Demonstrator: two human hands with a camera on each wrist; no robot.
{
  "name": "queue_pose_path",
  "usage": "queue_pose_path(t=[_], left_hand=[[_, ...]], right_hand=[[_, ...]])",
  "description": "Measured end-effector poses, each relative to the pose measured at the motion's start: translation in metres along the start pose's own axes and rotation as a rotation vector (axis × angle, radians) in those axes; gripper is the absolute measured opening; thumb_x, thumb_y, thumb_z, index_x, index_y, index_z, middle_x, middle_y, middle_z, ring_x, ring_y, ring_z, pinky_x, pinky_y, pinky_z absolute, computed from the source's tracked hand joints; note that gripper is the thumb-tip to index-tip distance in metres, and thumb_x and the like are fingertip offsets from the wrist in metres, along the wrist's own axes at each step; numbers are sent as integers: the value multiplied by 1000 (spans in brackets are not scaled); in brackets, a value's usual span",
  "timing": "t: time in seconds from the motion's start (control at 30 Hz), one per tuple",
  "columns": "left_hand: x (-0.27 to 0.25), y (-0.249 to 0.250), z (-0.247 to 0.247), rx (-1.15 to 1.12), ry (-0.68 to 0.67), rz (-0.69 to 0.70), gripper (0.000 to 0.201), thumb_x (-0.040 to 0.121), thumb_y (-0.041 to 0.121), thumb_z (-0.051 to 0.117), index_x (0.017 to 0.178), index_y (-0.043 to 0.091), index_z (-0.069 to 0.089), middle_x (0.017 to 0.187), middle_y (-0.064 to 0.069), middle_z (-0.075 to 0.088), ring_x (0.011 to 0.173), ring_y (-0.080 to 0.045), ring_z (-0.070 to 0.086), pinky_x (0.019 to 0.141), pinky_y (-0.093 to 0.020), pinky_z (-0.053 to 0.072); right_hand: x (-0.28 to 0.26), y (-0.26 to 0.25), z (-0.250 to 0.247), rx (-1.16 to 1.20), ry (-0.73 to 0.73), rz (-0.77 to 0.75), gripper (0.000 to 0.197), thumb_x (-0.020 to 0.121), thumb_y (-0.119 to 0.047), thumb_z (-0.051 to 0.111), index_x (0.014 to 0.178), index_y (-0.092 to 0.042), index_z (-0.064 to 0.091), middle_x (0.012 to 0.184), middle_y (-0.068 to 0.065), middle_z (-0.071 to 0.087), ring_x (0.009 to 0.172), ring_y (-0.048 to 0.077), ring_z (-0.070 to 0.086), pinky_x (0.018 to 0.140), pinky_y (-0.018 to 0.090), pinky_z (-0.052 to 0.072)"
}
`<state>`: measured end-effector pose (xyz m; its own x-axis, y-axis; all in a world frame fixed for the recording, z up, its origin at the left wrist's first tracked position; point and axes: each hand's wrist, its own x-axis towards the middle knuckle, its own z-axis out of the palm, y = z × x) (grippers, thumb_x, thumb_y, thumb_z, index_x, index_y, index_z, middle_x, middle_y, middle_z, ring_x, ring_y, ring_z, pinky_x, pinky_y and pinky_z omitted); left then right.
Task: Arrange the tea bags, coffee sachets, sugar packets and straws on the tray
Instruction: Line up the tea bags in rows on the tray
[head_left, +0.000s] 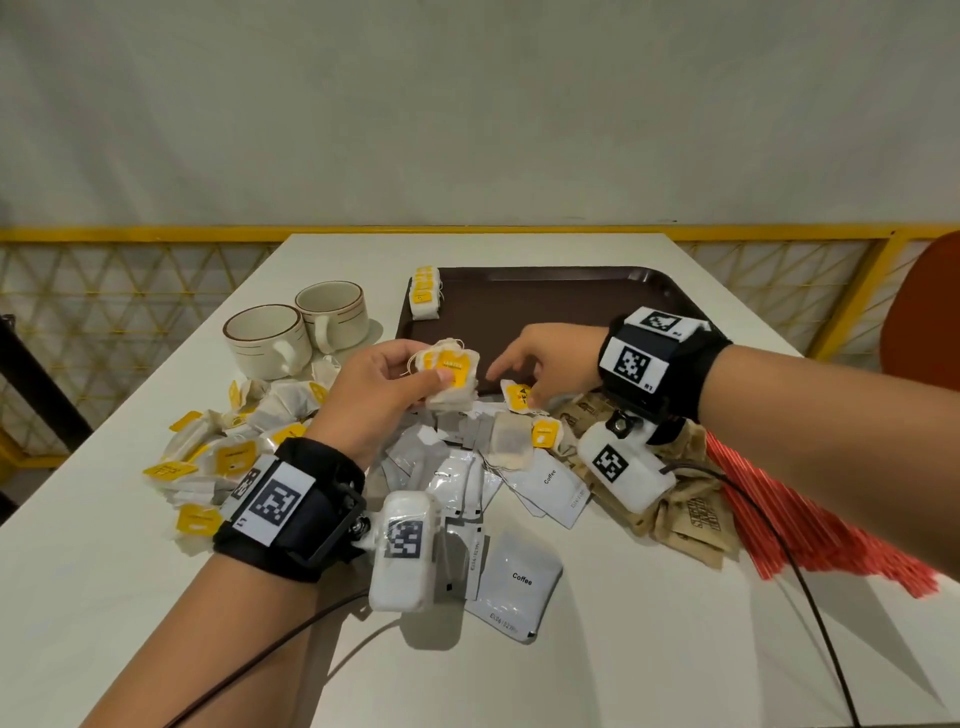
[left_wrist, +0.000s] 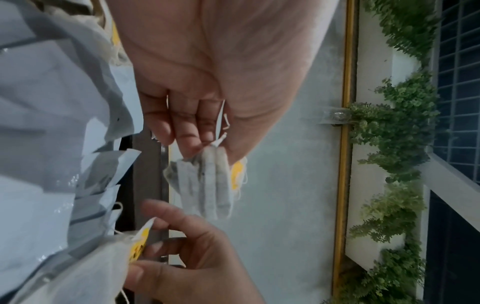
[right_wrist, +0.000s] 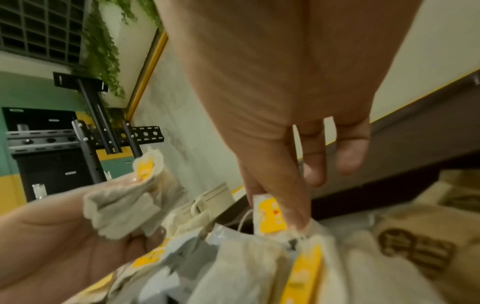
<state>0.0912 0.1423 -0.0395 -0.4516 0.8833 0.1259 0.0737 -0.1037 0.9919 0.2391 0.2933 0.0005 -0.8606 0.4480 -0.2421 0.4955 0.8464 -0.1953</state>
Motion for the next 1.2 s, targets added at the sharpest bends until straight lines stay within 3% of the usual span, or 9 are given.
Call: queue_pose_path(t=[0.17, 0.3, 0.4, 0.53, 0.63, 0.73, 0.87, 1.03, 1.2], left_hand=[[1, -2, -1, -15, 11, -22, 18, 82, 8, 68, 99, 10, 68, 93, -12, 72, 82, -23, 64, 76, -37, 49], [2, -3, -1, -55, 60, -22, 14, 83, 7, 67, 96, 12, 68, 91, -8, 71, 78, -17, 64, 69, -26, 52], [3, -3, -1, -71, 86, -12, 14, 84, 7, 67, 97, 11, 67, 90, -9, 69, 74, -14, 62, 59, -18, 53], [2, -3, 0, -53, 87, 0, 14, 84, 10, 68, 98, 11, 67, 90, -7, 70, 70, -9, 63, 57, -16, 49], [1, -3, 2, -49, 95, 12, 11, 85, 9, 67, 96, 12, 67, 84, -2, 70, 60, 0, 62, 53, -13, 47], [0, -3, 3, -42, 101, 23, 8, 85, 8, 66, 92, 12, 67, 79, -3, 68, 58, -4, 59, 51, -15, 48], [-1, -3, 6, -24, 70, 24, 8, 86, 9, 65, 92, 13, 69, 80, -7, 70, 66, -13, 61, 61, -26, 52], [-3, -2, 8, -100, 40, -32, 10, 86, 8, 64, 91, 14, 70, 80, -7, 70, 74, -20, 56, 66, -27, 45], [-5, 1, 9, -110, 21, -9, 13, 84, 19, 65, 93, 11, 71, 82, -11, 70, 76, -19, 59, 70, -27, 48]], right_hand=[[3, 5, 0, -52, 106, -13, 11, 80, -17, 74, 89, -16, 67, 87, -8, 56, 82, 9, 52, 60, 16, 37], [-15, 5, -22, 88, 222, -75, 6, 83, -25, 72, 81, -21, 67, 105, -7, 63, 92, 8, 58, 82, 23, 46], [-30, -2, -35, 301, 254, -125, 4, 84, -23, 71, 84, -21, 68, 109, -11, 66, 95, 5, 62, 84, 14, 44], [-40, -11, -37, 514, 257, -123, 7, 85, -13, 69, 91, -14, 66, 81, -4, 68, 65, -1, 61, 69, 18, 53], [-40, -17, -37, 542, 236, -119, 12, 85, -12, 69, 96, -14, 65, 85, 3, 69, 71, 3, 65, 67, 21, 56], [-42, -27, -35, 683, 142, -137, 14, 85, -8, 68, 99, -11, 65, 88, 8, 71, 73, 9, 67, 67, 22, 58], [-38, -37, -28, 832, 94, -130, 14, 85, -4, 66, 98, -9, 65, 89, 12, 69, 71, 12, 66, 65, 24, 58], [-26, -41, -16, 769, 254, -14, 12, 86, -4, 67, 98, -6, 65, 83, 11, 67, 64, 11, 65, 63, 26, 59], [-22, -44, -13, 815, 313, 19, 8, 85, -1, 67, 90, -7, 66, 74, 10, 66, 58, 11, 62, 60, 24, 58]])
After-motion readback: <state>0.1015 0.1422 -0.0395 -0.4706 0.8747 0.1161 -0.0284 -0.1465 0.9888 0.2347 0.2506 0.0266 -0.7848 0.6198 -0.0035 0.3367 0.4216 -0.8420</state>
